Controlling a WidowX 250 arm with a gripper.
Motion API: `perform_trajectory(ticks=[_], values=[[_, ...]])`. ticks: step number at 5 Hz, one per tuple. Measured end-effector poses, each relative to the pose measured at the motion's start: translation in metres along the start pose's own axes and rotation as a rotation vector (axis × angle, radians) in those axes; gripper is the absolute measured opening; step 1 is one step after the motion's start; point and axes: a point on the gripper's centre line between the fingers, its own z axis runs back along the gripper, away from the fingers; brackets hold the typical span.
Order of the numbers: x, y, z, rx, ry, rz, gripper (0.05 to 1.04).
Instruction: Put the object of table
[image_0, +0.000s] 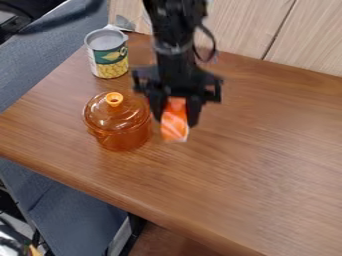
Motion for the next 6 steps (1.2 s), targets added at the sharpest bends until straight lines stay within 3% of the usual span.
perform_trajectory(ticks=[2,5,6], values=[[-0.022,-0.007,-0.028,0.032,0.028,-0.088,0.589],[-0.019,-0.001,-0.042,0.078,0.016,-0.116,0.589],[-0.016,0.0,-0.046,0.09,0.022,-0.128,0.669]])
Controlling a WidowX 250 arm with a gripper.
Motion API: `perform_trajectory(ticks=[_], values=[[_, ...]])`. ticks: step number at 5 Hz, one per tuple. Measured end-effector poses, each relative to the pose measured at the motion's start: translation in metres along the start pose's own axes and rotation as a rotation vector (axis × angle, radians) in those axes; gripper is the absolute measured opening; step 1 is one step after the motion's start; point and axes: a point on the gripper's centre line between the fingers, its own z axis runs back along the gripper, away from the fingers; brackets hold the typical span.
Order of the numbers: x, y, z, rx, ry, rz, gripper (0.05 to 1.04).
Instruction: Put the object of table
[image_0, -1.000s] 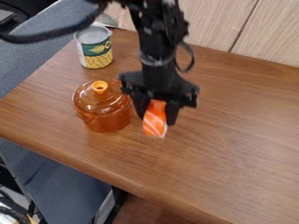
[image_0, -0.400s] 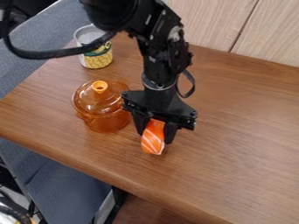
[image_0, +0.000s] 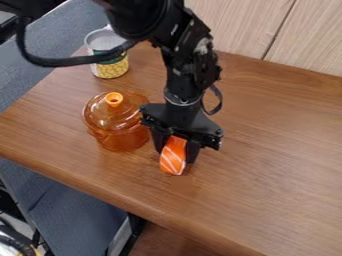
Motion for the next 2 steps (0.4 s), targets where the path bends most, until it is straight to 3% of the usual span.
perform_trajectory(ticks=[1,2], values=[[-0.0021,0.0023,-0.0034,0.015,0.014,0.001,0.955],[-0.0017,0.004,-0.003,0.025,0.012,0.007,1.007]])
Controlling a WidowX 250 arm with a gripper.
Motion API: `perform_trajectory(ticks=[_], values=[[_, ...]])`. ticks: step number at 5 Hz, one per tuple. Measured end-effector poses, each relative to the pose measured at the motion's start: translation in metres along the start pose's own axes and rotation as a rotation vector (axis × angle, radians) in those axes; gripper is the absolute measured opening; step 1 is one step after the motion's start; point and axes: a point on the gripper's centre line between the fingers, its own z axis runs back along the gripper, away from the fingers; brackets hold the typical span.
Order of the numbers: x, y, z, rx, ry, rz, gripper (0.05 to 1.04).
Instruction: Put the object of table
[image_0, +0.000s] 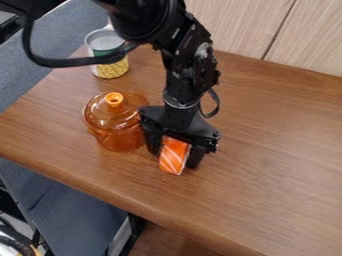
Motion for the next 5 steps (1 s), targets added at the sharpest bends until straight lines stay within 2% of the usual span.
perform_trajectory(ticks=[1,2,3,4,5], values=[[0.001,0.0,0.002,-0.004,0.004,-0.006,1.002],[0.006,-0.003,0.019,-0.037,-0.035,-0.003,0.999],[0.015,0.0,0.047,-0.074,-0.09,0.018,0.999],[0.021,0.008,0.08,-0.107,-0.181,0.033,0.999],[0.022,0.008,0.082,-0.109,-0.187,0.027,0.999]])
